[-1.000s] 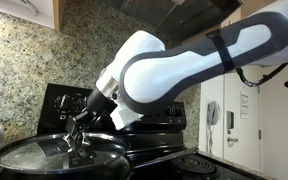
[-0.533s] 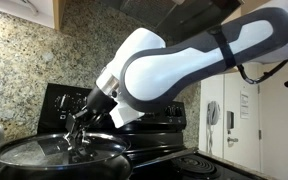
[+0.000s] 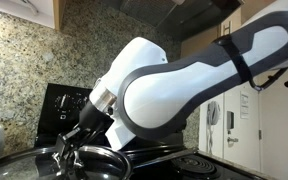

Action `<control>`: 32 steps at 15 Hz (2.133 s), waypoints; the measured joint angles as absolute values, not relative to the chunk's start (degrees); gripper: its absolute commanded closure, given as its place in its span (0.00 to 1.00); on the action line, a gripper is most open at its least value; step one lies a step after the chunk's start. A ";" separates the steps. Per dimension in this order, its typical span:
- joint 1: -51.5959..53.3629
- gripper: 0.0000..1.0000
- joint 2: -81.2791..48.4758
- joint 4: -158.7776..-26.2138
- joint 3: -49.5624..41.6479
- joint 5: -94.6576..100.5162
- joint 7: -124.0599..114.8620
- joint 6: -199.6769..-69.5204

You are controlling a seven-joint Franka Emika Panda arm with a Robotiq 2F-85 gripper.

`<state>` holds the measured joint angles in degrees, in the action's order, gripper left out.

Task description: Uncover the pan and put the lid on the counter to the right

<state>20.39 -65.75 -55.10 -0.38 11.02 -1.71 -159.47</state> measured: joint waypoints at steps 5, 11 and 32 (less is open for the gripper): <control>21.57 0.96 -62.41 -59.87 -1.24 11.02 -1.72 -159.88; 22.78 0.96 -56.01 -67.67 -3.38 11.03 -1.72 -159.90; 25.26 0.96 -37.44 -95.66 -11.82 12.92 -7.14 -169.17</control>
<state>25.26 -37.44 -95.66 -11.82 12.92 -7.14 -169.17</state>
